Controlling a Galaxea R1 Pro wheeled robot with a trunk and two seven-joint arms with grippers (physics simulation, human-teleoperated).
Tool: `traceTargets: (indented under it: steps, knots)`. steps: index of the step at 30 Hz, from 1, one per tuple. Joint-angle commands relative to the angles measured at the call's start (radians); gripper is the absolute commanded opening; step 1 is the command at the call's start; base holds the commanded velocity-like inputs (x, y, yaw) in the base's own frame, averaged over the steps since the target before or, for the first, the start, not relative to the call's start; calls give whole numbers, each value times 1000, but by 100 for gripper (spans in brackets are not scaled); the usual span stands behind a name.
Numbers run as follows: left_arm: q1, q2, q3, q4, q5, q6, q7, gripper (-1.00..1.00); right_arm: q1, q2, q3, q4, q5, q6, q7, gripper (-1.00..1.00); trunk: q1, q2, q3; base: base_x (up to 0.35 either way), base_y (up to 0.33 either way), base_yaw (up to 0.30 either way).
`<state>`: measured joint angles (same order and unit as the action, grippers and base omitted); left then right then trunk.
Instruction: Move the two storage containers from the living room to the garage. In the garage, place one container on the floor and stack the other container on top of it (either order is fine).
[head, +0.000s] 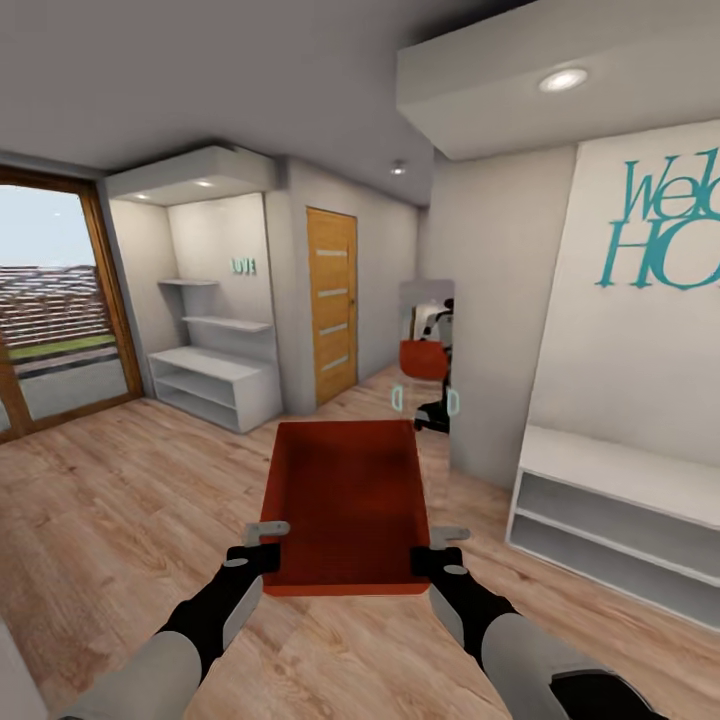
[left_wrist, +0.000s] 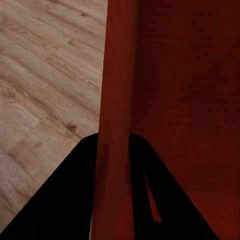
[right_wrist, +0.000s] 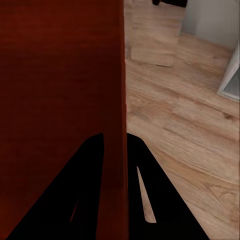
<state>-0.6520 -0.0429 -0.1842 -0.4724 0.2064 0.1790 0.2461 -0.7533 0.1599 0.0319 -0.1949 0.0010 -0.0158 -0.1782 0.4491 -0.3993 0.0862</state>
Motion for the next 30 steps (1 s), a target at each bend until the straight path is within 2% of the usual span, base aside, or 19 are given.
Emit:
traceTargets:
  steps: [1, 11, 30]
  knots:
    - [0, 2, 83, 1, 6, 7, 64, -100, -1, -42, -30, -3, 14, -58, -32, -100, 1, -1, 0, 323, 0, 268]
    - [0, 1, 83, 1, 7, 7, 64, -100, -1, -44, -32, -3, 14, -59, -33, -100, 1, -1, 0, 323, 0, 235]
    - [0, 1, 83, 1, 7, 7, 64, -100, -1, -43, -30, -3, 14, -59, -32, -100, 1, -1, 0, 323, 0, 5]
